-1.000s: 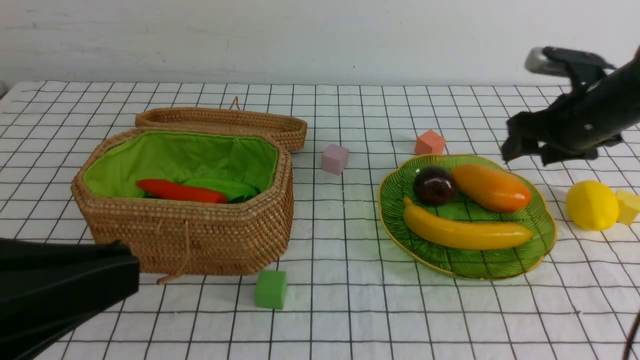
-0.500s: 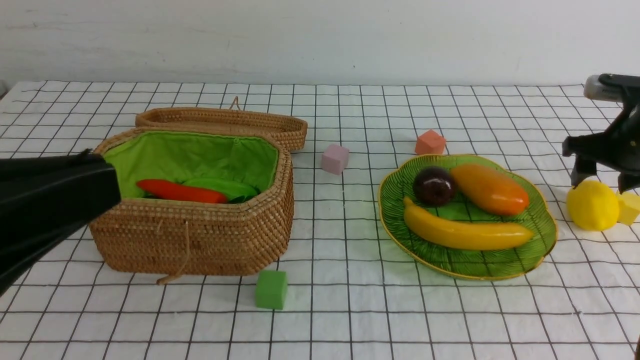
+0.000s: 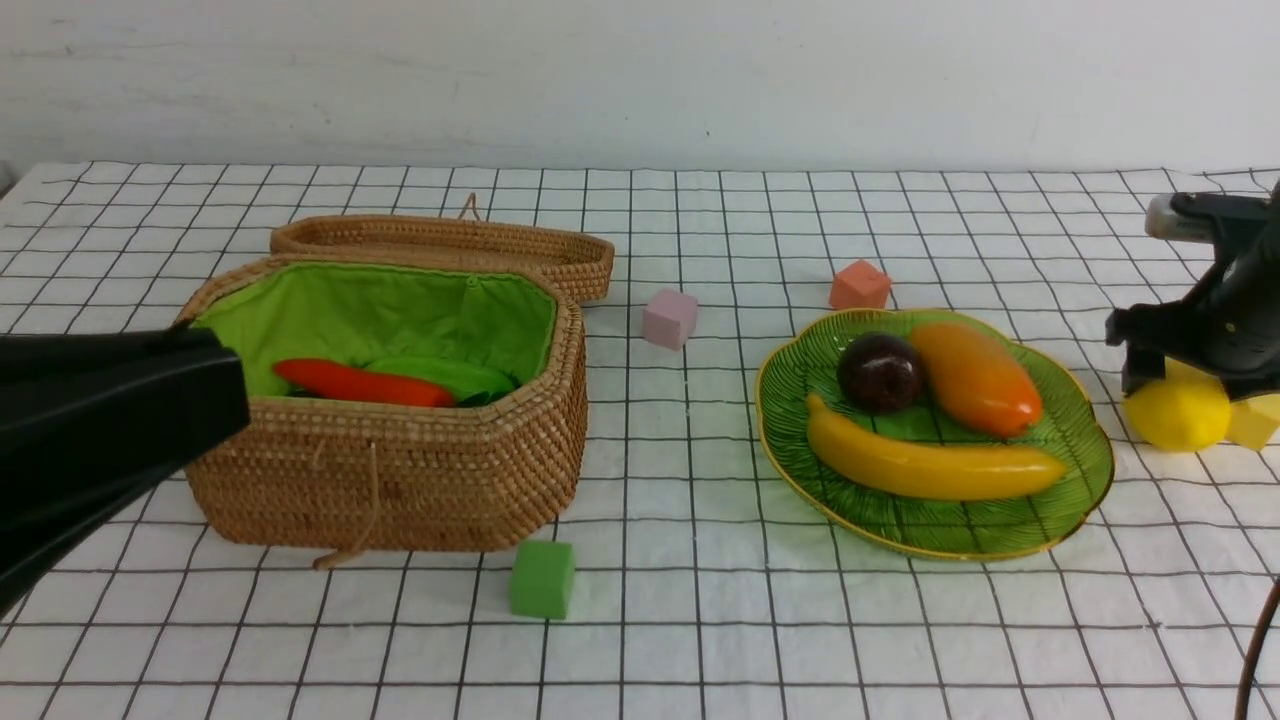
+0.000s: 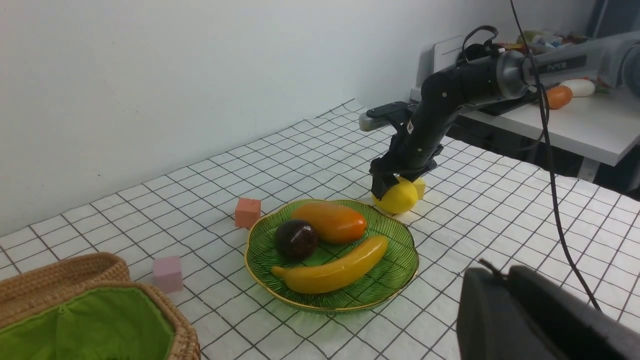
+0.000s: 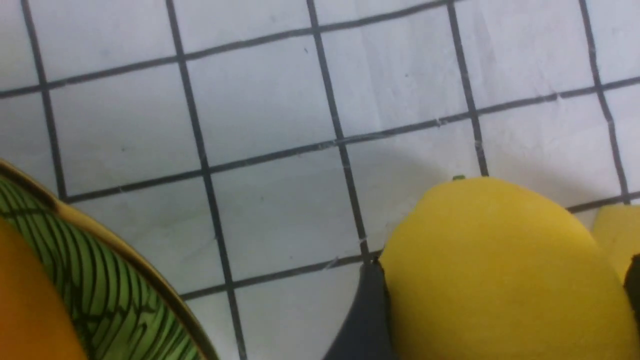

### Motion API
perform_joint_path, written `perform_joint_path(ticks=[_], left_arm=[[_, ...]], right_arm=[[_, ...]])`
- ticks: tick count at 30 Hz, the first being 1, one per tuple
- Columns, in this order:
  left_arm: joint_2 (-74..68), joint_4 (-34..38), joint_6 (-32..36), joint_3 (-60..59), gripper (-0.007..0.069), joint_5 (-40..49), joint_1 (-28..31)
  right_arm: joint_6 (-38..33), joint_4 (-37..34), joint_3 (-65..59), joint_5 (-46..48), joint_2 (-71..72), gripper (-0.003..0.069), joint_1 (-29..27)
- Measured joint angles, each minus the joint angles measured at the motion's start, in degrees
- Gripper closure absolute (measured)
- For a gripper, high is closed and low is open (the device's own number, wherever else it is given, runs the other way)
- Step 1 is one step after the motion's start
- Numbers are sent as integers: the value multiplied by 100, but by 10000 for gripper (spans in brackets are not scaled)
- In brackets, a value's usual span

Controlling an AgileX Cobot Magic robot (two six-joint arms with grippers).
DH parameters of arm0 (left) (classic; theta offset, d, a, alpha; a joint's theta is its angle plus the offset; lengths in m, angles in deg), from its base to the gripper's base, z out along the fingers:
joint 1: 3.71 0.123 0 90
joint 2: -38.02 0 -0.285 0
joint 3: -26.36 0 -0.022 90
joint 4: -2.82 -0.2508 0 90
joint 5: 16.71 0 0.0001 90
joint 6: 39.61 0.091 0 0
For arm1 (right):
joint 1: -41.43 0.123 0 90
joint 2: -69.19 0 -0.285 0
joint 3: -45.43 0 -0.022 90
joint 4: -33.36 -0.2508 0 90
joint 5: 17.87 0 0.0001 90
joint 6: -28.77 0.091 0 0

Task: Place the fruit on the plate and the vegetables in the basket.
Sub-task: Use the right arm to grab a lemon and put it into the right plate

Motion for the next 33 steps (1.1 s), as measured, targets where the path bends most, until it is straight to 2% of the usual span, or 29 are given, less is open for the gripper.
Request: perform_joint_path(ticks=[8, 26, 33], left_arm=[[-4, 0, 0, 0, 588, 27, 0], [-4, 17, -5, 0, 586, 147, 0], [-4, 17, -5, 0, 585, 147, 0]], right_arm=[[0, -2, 72, -309, -302, 50, 0], [17, -209, 68, -237, -460, 74, 0], [11, -311, -52, 570, 314, 76, 7]])
